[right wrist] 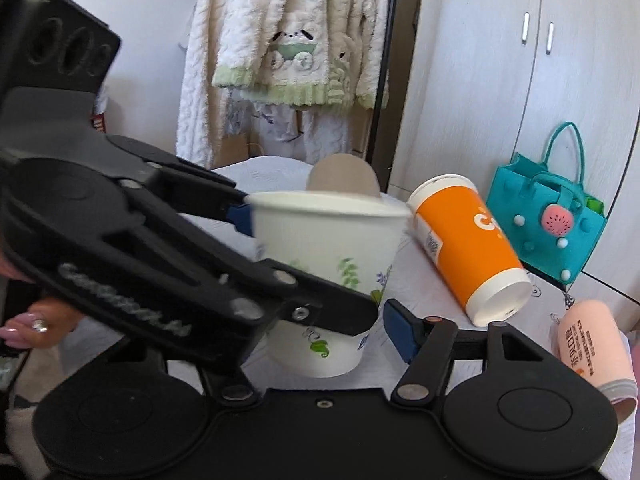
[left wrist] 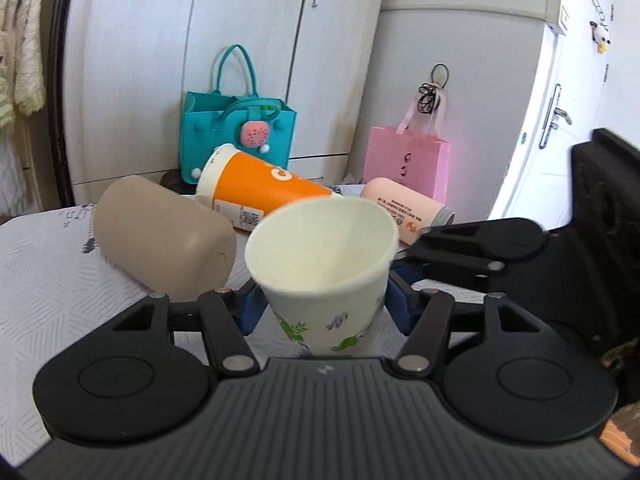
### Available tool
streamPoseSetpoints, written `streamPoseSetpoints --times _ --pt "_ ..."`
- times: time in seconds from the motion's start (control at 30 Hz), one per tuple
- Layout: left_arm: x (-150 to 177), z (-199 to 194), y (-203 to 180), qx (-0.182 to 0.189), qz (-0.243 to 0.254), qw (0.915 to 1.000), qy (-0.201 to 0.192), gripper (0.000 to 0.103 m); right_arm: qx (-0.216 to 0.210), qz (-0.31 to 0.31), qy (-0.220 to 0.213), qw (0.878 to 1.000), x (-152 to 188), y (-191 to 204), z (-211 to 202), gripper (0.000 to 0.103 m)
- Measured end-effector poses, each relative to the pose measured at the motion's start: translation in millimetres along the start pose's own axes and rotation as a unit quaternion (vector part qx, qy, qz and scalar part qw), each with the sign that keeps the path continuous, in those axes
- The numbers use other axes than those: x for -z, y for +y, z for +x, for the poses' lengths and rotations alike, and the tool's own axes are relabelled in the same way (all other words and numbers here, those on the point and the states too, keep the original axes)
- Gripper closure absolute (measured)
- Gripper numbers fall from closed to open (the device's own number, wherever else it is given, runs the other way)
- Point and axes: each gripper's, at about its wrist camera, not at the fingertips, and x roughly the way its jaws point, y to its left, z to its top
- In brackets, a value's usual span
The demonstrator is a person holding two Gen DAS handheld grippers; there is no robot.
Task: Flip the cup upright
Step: 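Turn the cup opening-up with the left gripper while the right gripper releases it, then lower the upright cup onto the table and open the left gripper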
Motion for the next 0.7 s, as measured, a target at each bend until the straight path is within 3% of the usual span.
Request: streamPoseSetpoints --times 0.2,0.33,0.7 --pt "-4.0 10.8 5.7 -0.012 -0.002 0.9999 0.004 0.044 -0.006 0.024 -0.001 1.0 -0.6 -11.0 14.1 0.041" --pt "-1.5 20.4 5.7 -0.063 0.016 0.9977 0.016 0.044 0.007 0.037 0.009 0.999 0.7 -13.5 22.6 0.034" --pt "-0.7 34.1 2.4 -0.07 0.031 0.9953 0.06 0.04 0.009 0.015 0.002 1.0 8.9 -5.2 5.6 0.034"
